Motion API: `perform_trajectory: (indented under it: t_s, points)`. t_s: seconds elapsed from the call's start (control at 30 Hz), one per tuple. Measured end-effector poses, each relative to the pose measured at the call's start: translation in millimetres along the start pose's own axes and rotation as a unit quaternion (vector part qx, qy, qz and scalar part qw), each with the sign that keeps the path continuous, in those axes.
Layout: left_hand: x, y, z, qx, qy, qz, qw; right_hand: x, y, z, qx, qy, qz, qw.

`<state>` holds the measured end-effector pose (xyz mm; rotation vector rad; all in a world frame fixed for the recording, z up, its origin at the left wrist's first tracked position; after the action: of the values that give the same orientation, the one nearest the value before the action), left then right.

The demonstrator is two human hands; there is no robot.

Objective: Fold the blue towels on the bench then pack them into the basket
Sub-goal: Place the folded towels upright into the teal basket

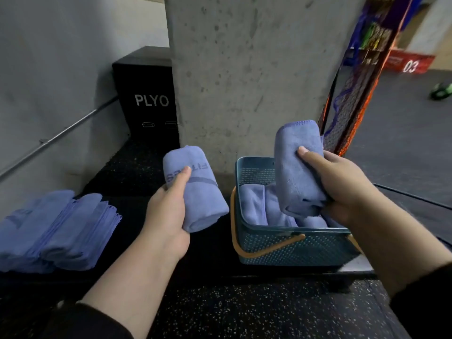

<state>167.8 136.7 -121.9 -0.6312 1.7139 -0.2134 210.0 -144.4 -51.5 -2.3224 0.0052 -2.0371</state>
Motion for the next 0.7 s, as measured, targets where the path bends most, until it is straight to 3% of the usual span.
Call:
perform_trajectory:
  t_s: [0.1,0.37,0.4,0.47,0.53,0.6,0.7]
  points:
    - [1.8,-12.3,2.4,0.009,-0.01,0.007,1.0,-14.0,11.6,31.5,0.001,-0.042,-0.077,0.996]
    - [5.3,-24.6,8.4,0.025,-0.008,0.003,1.0,-79.6,-31.5,70.2,0.124,-0.147,-0.167,0.967]
    - [5.1,-24.6,9.0,0.025,-0.008,0.003,1.0,-82.4,-36.1,72.8,0.143,-0.146,-0.268,0.942]
    - [4.9,-25.2,9.7,0.028,-0.006,0.004,1.0,-79.0,-39.7,77.4,0.155,-0.122,-0.518,0.832]
    - [4.1,-25.8,9.1,0.03,-0.004,0.003,1.0,-65.1,-41.0,81.4,0.126,-0.064,-0.659,0.739]
    - [2.8,-27.6,7.7,0.037,-0.002,-0.002,0.999,-51.0,-44.5,81.8,0.118,0.014,-0.691,0.713]
    - [3.0,-28.7,6.1,0.045,0.002,-0.003,0.999,-61.2,-56.6,76.0,0.256,0.042,-0.684,0.682]
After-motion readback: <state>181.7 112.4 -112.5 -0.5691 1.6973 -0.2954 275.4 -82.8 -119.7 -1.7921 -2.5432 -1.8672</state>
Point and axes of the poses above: each hand's wrist, its own z-axis towards the middle knuckle, its own y-axis out of the back of the hand, x = y × z, the point moved 9 cm from there along z, towards the middle knuckle, and after that the axes turned 10 degrees about x, right-handed, at the moved point
